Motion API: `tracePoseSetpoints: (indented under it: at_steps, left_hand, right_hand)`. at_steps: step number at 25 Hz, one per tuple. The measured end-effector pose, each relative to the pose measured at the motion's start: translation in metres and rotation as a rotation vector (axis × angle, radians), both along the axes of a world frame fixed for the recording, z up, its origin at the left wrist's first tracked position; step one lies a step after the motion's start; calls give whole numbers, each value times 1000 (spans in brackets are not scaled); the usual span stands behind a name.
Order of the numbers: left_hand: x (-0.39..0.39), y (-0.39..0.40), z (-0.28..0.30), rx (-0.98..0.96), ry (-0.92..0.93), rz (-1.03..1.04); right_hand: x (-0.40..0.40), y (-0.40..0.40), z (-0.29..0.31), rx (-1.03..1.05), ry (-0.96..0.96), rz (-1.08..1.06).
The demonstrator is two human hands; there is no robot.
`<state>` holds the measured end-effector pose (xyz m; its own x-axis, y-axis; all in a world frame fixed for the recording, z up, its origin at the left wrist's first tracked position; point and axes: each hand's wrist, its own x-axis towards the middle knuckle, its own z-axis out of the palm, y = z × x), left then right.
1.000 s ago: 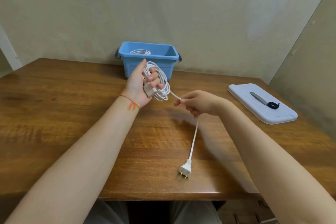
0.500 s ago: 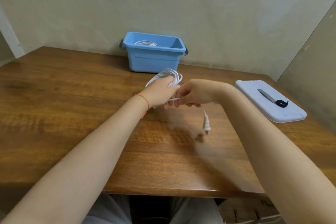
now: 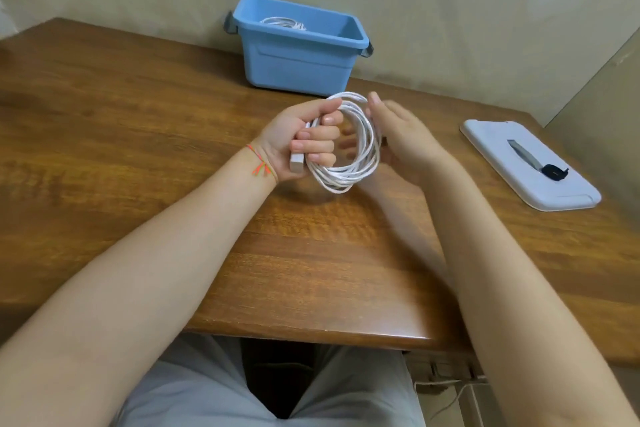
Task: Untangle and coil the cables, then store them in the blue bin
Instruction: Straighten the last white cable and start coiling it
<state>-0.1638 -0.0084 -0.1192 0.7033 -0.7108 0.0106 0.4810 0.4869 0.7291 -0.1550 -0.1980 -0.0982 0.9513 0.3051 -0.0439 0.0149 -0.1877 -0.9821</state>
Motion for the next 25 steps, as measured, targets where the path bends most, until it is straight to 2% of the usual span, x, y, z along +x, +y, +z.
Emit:
tracePoseSetpoints:
  at_steps: [1, 3, 6, 8, 10, 12, 14, 15, 17, 19, 21, 25]
  left_hand:
    - [2, 0, -4, -10, 26, 6]
    - [6, -3, -11, 86, 51, 88]
    - [10, -13, -19, 435, -29, 362]
    - [12, -18, -25, 655, -183, 552]
    - [14, -23, -32, 787, -308, 696]
    - [18, -28, -38, 841, -373, 790]
    - [27, -35, -40, 896, -438, 822]
    - [34, -39, -41, 919, -456, 823]
    - [49, -52, -41, 950, -487, 799]
    - [62, -68, -41, 968, -516, 756]
    - [72, -90, -41, 968, -527, 706]
    - [89, -130, -37, 930, -534, 621]
  right_hand:
    - [-1, 3, -8, 62, 109, 73]
    - [-2, 6, -18, 90, 195, 108]
    - [-2, 5, -28, 73, 190, -12]
    - [4, 2, -34, 18, 175, -84]
    - [10, -2, -37, -195, 38, -199]
    - [17, -6, -36, -510, -116, -307]
    - [22, -9, -34, -765, -186, -317]
    - [23, -10, -34, -830, -201, -318]
    - [28, -20, -34, -832, -254, -407]
    - [35, -44, -31, -768, -294, -583]
    - [43, -87, -25, -811, -305, -728]
    - [56, -187, -21, -1087, -100, -947]
